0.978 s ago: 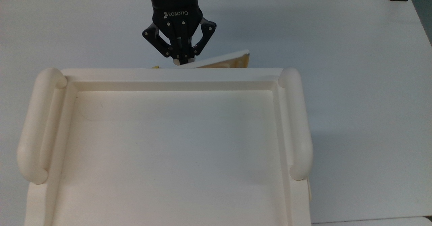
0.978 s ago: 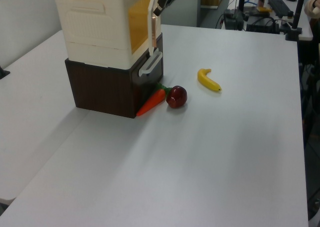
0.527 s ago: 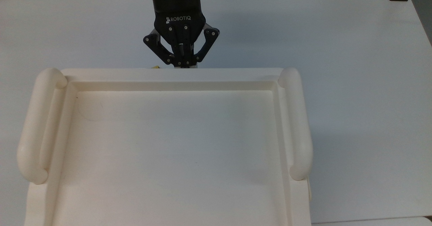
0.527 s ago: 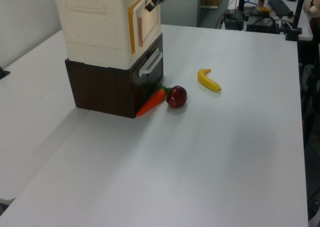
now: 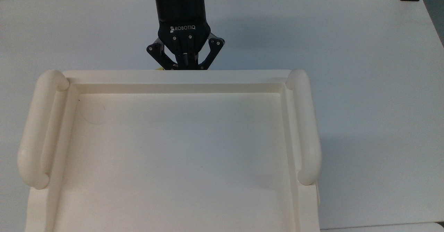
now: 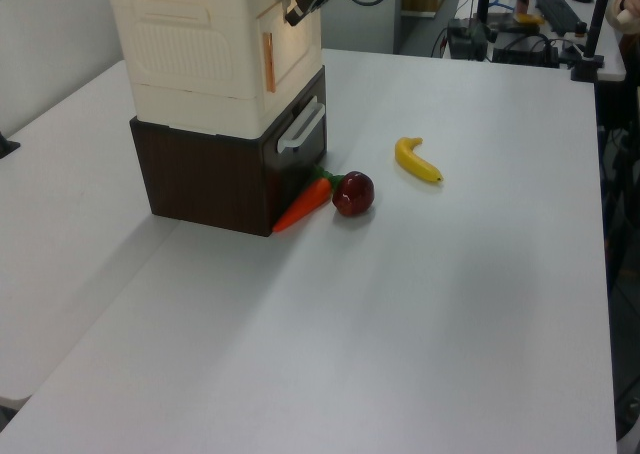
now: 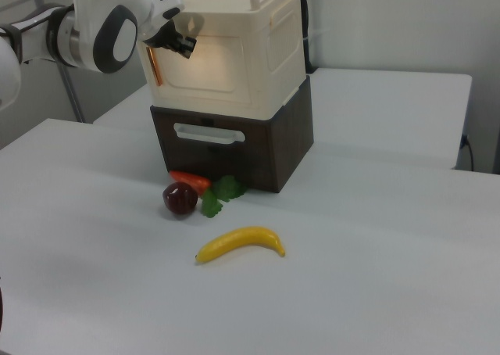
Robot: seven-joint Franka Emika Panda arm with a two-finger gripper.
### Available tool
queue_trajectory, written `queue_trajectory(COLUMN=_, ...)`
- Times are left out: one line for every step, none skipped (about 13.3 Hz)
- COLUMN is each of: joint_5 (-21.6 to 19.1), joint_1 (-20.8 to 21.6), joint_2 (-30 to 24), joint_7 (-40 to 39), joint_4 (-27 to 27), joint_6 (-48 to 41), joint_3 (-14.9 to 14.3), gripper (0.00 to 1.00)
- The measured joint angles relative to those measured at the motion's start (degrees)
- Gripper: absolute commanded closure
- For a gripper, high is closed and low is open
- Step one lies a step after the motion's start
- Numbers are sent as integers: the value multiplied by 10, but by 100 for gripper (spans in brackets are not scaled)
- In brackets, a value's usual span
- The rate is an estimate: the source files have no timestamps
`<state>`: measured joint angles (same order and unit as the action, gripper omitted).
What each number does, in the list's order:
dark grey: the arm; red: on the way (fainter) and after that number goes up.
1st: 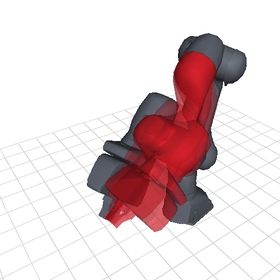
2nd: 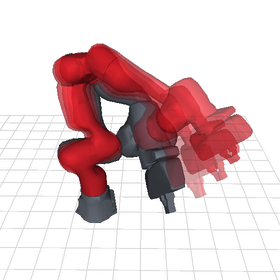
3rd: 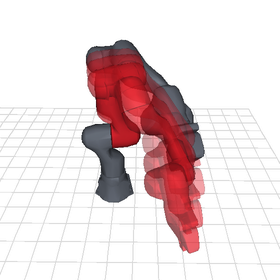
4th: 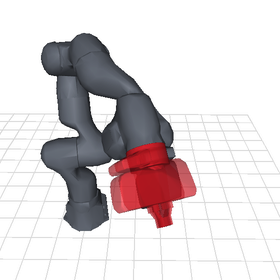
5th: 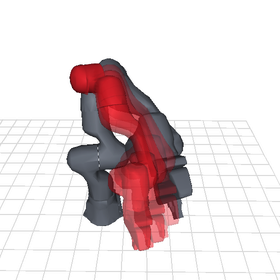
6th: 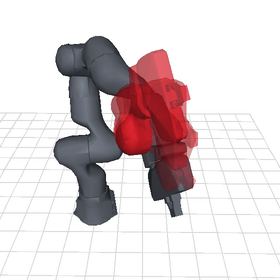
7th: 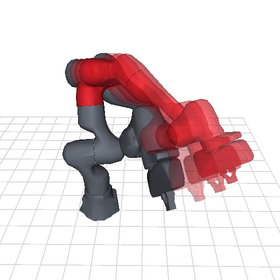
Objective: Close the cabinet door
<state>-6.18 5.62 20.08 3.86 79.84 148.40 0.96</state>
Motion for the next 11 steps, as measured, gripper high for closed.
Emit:
queue_trajectory(joint_5=0, joint_1=0, joint_2=2, joint_7=0, joint_4=0, joint_6=12, joint_3=0, gripper=100)
queue_trajectory(joint_5=0, joint_1=0, joint_2=2, joint_7=0, joint_4=2, joint_6=19, joint_3=0, gripper=100)
queue_trajectory(joint_5=0, joint_1=0, joint_2=2, joint_7=0, joint_4=5, joint_6=25, joint_3=0, gripper=100)
queue_trajectory(joint_5=0, joint_1=1, joint_2=2, joint_7=0, joint_4=7, joint_6=30, joint_3=0, gripper=100)
queue_trajectory(joint_5=0, joint_1=1, joint_2=2, joint_7=0, joint_4=7, joint_6=30, joint_3=0, gripper=100)
queue_trajectory(joint_5=0, joint_1=1, joint_2=1, joint_7=0, joint_4=8, joint_6=30, joint_3=0, gripper=100)
queue_trajectory(joint_5=0, joint_1=1, joint_2=1, joint_7=0, joint_4=9, joint_6=30, joint_3=0, gripper=100)
queue_trajectory(joint_5=0, joint_1=1, joint_2=-1, joint_7=-1, joint_4=12, joint_6=30, joint_3=0, gripper=100)
queue_trajectory(joint_5=0, joint_1=1, joint_2=-3, joint_7=-2, joint_4=16, joint_6=28, joint_3=0, gripper=100)
queue_trajectory(joint_5=1, joint_1=1, joint_2=-4, joint_7=-4, joint_4=19, joint_6=16, joint_3=0, gripper=100)
queue_trajectory(joint_5=1, joint_1=0, joint_2=-5, joint_7=-9, joint_4=22, joint_6=-12, joint_3=0, gripper=100)
